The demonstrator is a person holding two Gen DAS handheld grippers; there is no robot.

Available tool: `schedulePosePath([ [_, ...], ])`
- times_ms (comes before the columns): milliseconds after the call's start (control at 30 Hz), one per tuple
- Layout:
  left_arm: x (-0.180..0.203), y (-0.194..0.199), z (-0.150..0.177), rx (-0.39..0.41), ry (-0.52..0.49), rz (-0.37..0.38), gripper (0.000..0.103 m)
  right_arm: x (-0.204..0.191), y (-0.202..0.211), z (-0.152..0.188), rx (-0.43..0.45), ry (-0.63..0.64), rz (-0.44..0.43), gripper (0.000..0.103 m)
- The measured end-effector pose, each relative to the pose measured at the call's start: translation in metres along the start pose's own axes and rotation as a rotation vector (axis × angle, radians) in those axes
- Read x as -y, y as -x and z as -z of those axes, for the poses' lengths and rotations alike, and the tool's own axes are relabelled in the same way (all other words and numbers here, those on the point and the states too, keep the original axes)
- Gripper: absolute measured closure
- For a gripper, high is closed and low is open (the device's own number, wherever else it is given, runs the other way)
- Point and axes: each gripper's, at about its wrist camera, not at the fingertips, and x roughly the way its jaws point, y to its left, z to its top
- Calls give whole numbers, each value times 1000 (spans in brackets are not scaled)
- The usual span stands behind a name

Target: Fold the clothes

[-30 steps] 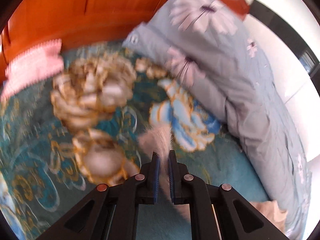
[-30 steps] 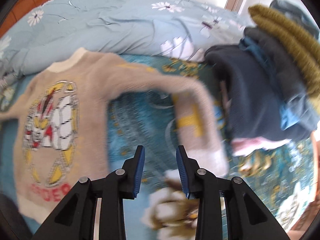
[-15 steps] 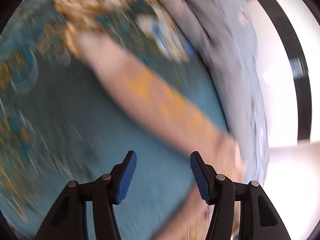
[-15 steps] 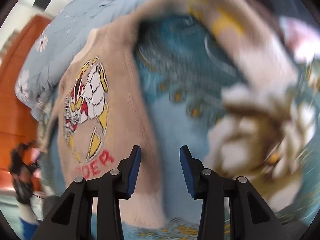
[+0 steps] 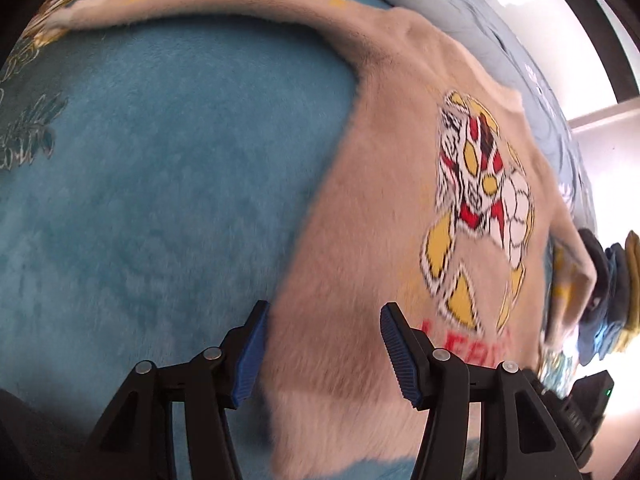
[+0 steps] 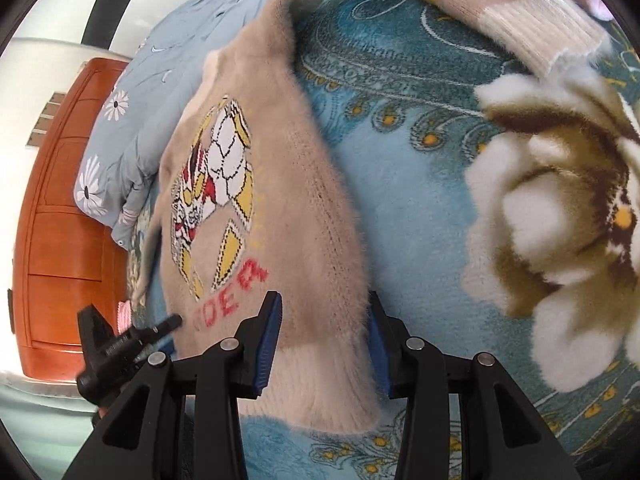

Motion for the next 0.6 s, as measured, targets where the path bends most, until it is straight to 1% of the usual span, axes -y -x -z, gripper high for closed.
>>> schedulePosePath([
  [33, -1, 1, 3, 3, 3, 9, 43, -1, 0, 0, 1, -2, -5, 59],
  [100, 0, 3, 9, 0, 0, 28, 45, -2, 0, 2, 2, -8, -18, 62],
  [167, 3, 1, 15, -10, -19, 33, 46, -5, -2, 5, -5, -5, -23, 74],
  [200, 5, 1, 18, -6, -29, 22, 56, -7, -2, 6, -9, 2, -17, 78],
  [233, 5, 2, 20, 4, -29, 3, 64, -8, -2, 7, -15, 11, -6, 86],
  [267, 3, 3, 22, 14, -21, -15, 83, -10, -2, 8, -20, 20, 2, 90],
  [300, 0, 5, 23, 24, 1, -13, 86, -12, -1, 10, -25, 30, 9, 91],
  [333, -4, 8, 23, 35, 33, 4, 89, -13, 1, 13, -28, 43, 13, 92],
  [367, -8, 12, 23, 51, 58, 12, 91, -14, 3, 16, -35, 55, 8, 93],
  [433, -9, 25, 24, 98, 65, -15, 91, -20, 3, 20, -63, 89, -8, 93],
  [600, 2, 52, 28, 194, 20, -151, 92, -42, -11, 43, -166, 199, -3, 93],
])
